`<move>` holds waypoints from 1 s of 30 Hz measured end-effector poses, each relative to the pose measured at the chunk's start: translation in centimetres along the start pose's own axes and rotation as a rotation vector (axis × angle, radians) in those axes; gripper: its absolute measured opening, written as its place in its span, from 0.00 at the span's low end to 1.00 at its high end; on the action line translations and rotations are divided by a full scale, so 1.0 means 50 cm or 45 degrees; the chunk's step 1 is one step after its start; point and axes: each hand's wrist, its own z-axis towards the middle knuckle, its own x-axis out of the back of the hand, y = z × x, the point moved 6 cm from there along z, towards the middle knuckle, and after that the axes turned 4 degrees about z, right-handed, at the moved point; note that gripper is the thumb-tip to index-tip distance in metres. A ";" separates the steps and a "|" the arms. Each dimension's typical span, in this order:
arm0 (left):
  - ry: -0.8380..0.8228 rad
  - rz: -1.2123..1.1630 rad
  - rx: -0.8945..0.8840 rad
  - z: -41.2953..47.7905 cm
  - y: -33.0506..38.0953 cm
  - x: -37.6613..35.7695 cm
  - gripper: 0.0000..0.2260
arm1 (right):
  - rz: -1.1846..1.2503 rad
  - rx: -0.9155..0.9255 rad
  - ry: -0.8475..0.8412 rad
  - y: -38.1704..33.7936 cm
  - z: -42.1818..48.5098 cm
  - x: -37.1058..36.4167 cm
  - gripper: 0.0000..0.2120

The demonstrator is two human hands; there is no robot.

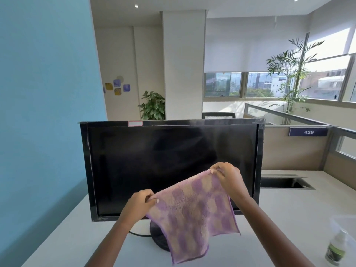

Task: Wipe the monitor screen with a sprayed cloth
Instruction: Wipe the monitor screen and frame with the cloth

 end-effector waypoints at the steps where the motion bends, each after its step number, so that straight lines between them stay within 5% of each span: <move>1: -0.003 0.038 0.010 0.001 0.000 0.006 0.08 | 0.009 -0.035 0.008 0.010 0.000 0.001 0.07; 4: -0.028 0.025 0.034 0.005 0.012 0.017 0.08 | 0.014 -0.149 -0.020 0.024 0.001 -0.004 0.06; 8: -0.114 -0.425 0.225 0.009 0.054 0.026 0.07 | 0.046 -0.280 -0.121 0.014 -0.004 -0.015 0.07; 14: -0.236 -0.896 0.343 0.018 0.145 0.014 0.07 | 0.203 -0.163 -0.189 -0.079 -0.035 -0.059 0.03; 22: -0.229 -0.773 0.083 0.021 0.197 0.019 0.08 | 0.420 -0.077 -0.197 -0.151 -0.076 -0.100 0.07; 27: -0.240 -0.647 -0.128 0.023 0.200 0.050 0.01 | 0.613 0.029 -0.183 -0.166 -0.096 -0.101 0.16; 30: -0.225 -0.542 -0.208 0.031 0.199 0.074 0.07 | 0.679 0.072 -0.122 -0.160 -0.099 -0.093 0.16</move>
